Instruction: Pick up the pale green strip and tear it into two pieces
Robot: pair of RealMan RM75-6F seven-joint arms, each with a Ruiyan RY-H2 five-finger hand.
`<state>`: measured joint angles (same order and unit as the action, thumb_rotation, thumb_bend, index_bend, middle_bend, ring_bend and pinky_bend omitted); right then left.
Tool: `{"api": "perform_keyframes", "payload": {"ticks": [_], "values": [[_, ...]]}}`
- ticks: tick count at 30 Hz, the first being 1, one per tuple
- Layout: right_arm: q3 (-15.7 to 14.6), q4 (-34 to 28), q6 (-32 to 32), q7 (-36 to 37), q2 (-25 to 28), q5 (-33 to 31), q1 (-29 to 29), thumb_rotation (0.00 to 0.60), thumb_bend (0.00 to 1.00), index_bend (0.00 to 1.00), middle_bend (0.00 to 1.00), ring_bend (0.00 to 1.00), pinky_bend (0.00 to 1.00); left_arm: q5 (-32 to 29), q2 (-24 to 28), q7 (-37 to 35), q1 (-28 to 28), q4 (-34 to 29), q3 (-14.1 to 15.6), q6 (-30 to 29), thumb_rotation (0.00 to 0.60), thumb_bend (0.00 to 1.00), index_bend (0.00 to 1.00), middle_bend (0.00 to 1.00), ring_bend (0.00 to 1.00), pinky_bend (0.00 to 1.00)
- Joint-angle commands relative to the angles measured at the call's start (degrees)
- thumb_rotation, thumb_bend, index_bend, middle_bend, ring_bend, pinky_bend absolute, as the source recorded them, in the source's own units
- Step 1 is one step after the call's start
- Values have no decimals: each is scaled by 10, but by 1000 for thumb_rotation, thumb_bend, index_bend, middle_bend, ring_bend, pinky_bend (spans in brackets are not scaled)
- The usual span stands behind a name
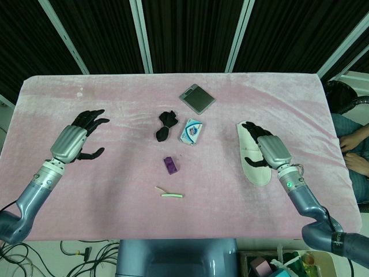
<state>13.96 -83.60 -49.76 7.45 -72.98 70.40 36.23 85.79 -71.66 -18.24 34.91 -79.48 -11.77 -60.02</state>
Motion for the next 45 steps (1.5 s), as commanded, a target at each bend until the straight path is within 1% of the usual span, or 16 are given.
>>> {"api": "perform_keyframes", "payload": {"ticks": [1,7,10,13,16,19,23,25,26,29,32,35,36,40,45], "values": [[-7,9,7,9,-3,-2,0,600,254,0,16,75,157,-1,-9,-19,9,20,-1,2,600,311,147,19,0,0],[-8,-7,3,33,6,-1,-8,600,255,0,16,75,157,20,-4,-9,3,16,12,-22,600,311,147,19,0,0],[-9,-23,3,39,15,4,-9,600,255,0,16,75,157,30,3,16,-1,8,18,-36,600,311,147,19,0,0],[-7,-38,1,44,21,6,-9,600,255,0,16,75,157,27,6,40,-4,-1,17,-46,600,311,147,19,0,0],[-11,-45,-9,32,19,14,-10,600,254,0,16,75,157,22,7,50,-5,-10,17,-49,600,310,147,19,0,0],[-19,-63,-16,18,23,20,-14,600,254,0,16,75,157,27,16,65,-13,-24,25,-61,600,311,146,19,0,0],[-27,-102,-32,21,34,28,-28,600,254,0,17,75,157,33,33,93,-35,-36,43,-80,600,311,146,20,0,0],[-51,-145,-38,7,41,49,-39,600,253,0,17,75,157,49,46,101,-65,-50,65,-116,600,311,149,19,0,0],[-56,-159,-40,4,43,49,-43,600,254,0,17,75,157,58,48,101,-74,-52,72,-129,600,311,152,19,0,0],[-70,-198,-27,-7,45,40,-45,600,254,0,17,75,157,82,48,103,-97,-46,93,-164,600,310,159,19,0,0],[-79,-221,-17,-19,45,40,-42,600,252,0,17,75,157,91,48,105,-110,-37,104,-178,600,310,159,19,0,0],[-85,-238,-20,-39,32,39,-42,600,252,0,17,75,157,92,46,108,-120,-31,111,-187,600,311,156,19,0,0],[-86,-247,-23,-49,16,35,-41,600,251,0,17,75,157,91,45,110,-124,-29,112,-190,600,311,154,19,0,0],[-81,-251,-39,-86,-34,-12,-39,600,252,20,18,75,157,95,43,113,-129,-25,115,-197,600,311,152,19,0,0],[-80,-258,-45,-105,-70,-52,-37,600,252,51,18,75,157,99,40,112,-133,-17,114,-207,600,311,156,20,0,0]]}}
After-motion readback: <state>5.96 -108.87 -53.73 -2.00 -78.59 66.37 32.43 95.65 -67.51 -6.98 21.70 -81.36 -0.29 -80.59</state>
